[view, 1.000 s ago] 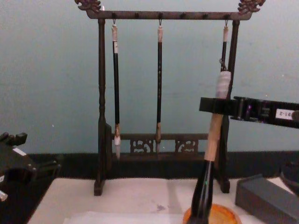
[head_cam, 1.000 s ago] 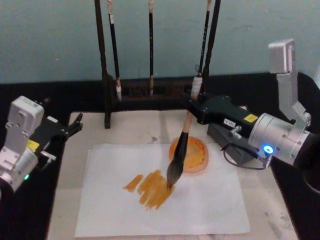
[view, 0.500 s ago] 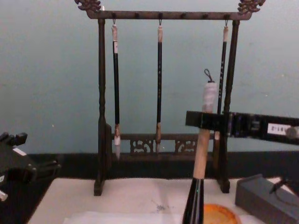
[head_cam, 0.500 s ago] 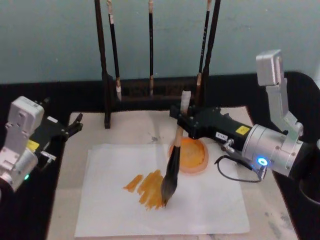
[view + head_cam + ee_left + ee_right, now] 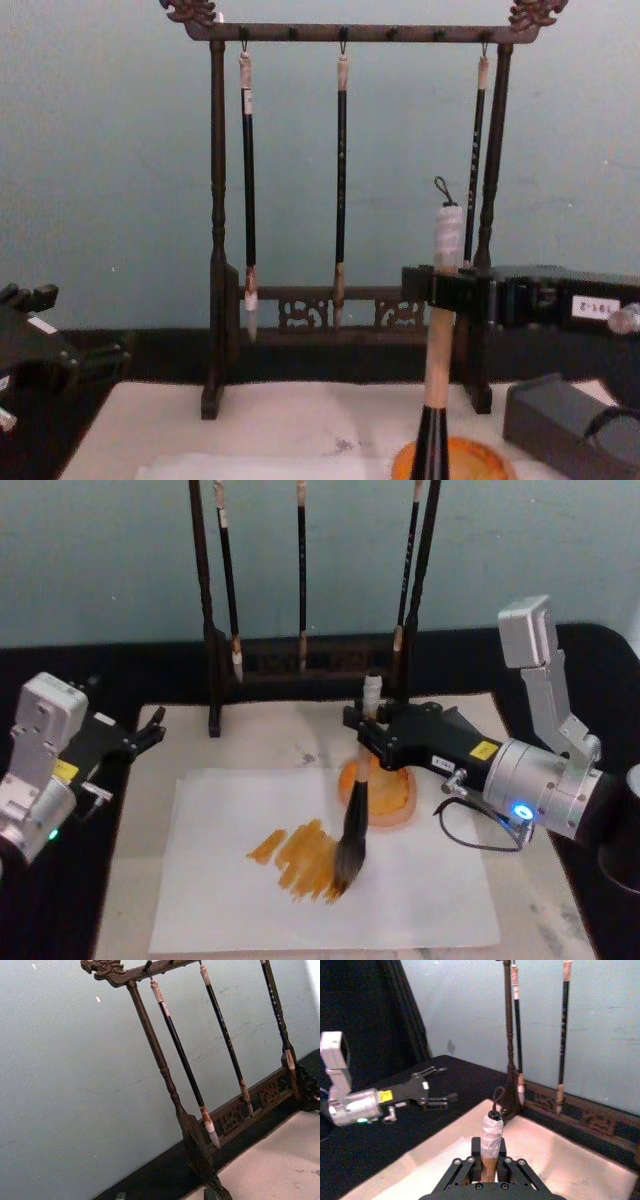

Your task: Pick up the brush from the inkstone, write on the paper, then place the brush back to its original position.

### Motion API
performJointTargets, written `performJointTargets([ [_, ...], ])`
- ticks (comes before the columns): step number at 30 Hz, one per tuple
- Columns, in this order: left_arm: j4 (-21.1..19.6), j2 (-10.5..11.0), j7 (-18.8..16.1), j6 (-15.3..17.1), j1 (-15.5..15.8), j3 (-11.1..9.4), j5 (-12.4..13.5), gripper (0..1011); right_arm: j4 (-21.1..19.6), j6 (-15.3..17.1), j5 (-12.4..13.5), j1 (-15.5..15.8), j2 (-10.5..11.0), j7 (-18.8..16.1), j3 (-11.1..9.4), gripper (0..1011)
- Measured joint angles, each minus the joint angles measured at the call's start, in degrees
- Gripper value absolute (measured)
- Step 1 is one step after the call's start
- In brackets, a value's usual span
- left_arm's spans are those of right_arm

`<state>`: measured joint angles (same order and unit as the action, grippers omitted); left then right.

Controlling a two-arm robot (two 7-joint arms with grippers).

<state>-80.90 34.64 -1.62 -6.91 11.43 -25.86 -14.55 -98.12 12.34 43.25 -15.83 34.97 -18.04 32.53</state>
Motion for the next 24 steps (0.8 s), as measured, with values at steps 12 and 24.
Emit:
performJointTargets([
  [12, 0.00, 0.00, 0.00, 0.00, 0.00, 0.00, 0.00, 1010, 1.48, -1.26, -3.73, 0.00, -0.86, 0.81, -1.76, 160],
  [24, 0.00, 0.00, 0.00, 0.00, 0.00, 0.00, 0.00, 1010, -0.17, -0.66, -4.42, 0.97, -1.72, 0.05, -3.62, 160],
])
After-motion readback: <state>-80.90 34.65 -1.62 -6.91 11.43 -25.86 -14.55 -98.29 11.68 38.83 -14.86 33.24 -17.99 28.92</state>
